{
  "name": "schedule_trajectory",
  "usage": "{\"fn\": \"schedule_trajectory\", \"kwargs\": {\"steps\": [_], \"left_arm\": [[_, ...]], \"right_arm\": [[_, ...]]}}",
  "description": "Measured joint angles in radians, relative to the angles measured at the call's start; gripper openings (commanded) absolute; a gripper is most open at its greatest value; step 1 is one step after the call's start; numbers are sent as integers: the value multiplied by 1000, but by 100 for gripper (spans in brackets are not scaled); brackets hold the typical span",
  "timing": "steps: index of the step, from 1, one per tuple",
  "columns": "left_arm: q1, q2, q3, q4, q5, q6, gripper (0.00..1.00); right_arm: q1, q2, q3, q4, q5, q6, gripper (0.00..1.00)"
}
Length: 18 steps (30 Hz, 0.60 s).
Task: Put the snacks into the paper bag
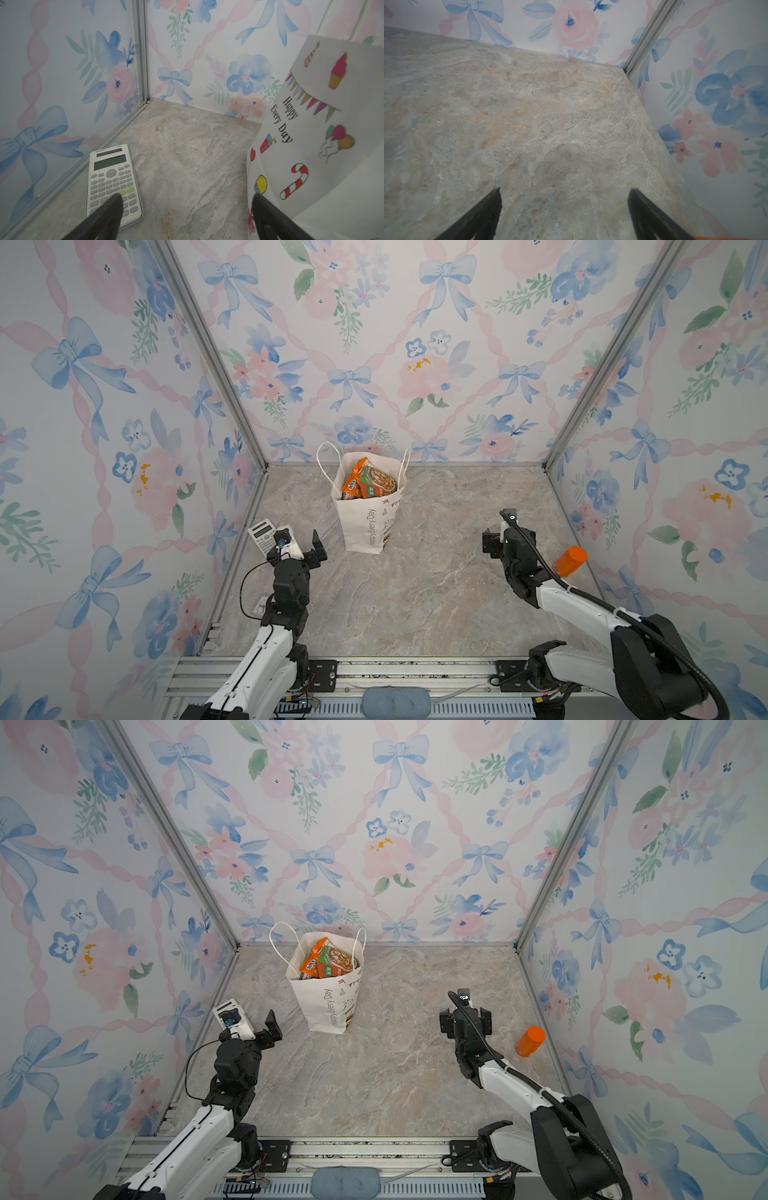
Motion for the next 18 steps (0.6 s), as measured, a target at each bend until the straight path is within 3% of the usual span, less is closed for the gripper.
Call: {"fn": "schedule_trajectory", "kwargs": {"steps": [7, 14, 18], "left_arm": [[79, 232, -37, 244, 8, 85, 98], [110, 473, -41, 447, 79, 106, 98], [114, 632, -23, 580, 139, 111, 98]], "right_arm": [[-65, 239, -131, 416, -37, -85, 97], [-155, 293, -165, 628, -125, -61, 97], [-159, 311, -162, 632, -155, -53, 97]]}}
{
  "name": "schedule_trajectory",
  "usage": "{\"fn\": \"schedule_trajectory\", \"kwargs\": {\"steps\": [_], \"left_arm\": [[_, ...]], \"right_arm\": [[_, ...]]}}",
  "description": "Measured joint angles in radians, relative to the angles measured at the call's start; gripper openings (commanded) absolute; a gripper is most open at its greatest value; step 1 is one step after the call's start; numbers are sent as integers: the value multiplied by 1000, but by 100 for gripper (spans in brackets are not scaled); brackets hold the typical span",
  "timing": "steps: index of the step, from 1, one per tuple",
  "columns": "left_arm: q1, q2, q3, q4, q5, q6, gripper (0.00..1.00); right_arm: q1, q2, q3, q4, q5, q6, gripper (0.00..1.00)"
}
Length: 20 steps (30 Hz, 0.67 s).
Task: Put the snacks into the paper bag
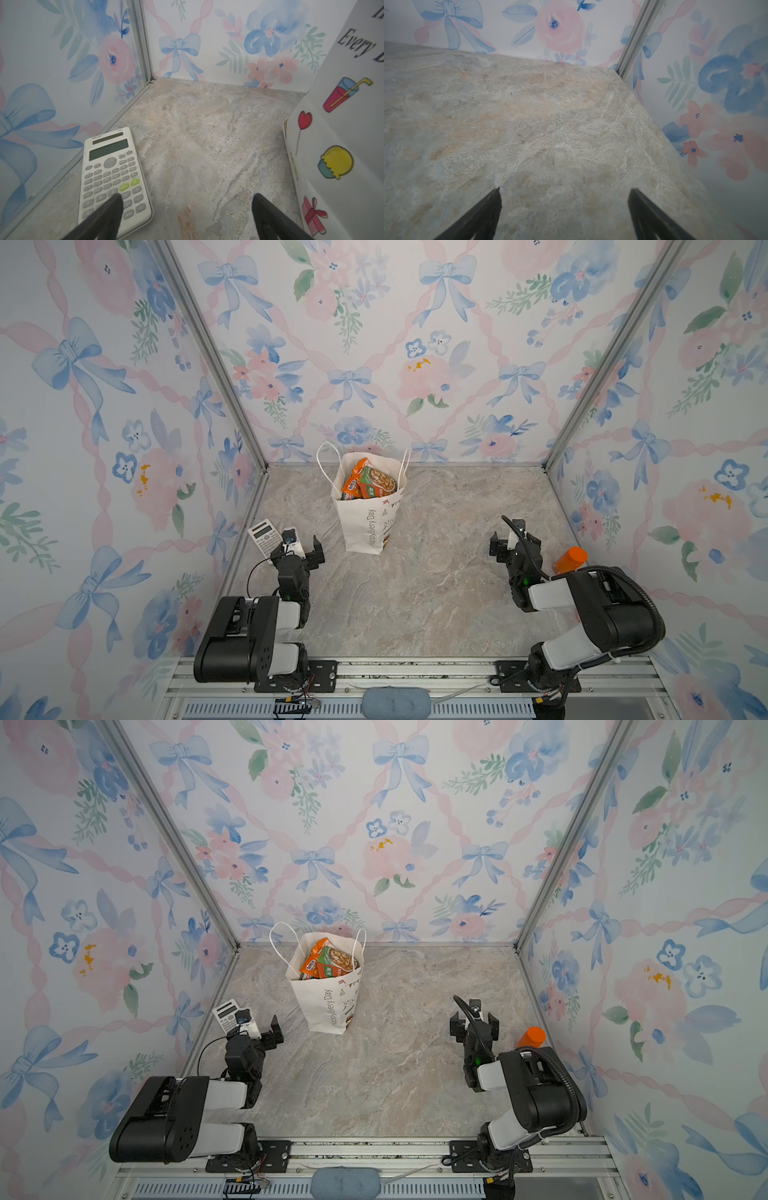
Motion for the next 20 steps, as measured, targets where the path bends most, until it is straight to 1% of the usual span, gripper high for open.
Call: {"fn": "schedule_trajectory", "kwargs": {"steps": [2, 3, 15, 20], "left_arm": [[0, 93, 3, 72, 25, 10, 98], [-1, 113, 4, 77, 30, 11, 98], [-16, 115, 66, 87, 19, 11, 98], [-29, 115, 77, 58, -7, 16, 98]], "right_arm": [[0, 2, 5, 8, -9, 0, 97], [0, 2, 5, 10, -10, 1, 97], [0, 2, 7, 20, -11, 8, 96], [-18, 2, 35, -19, -42, 18, 97]]}}
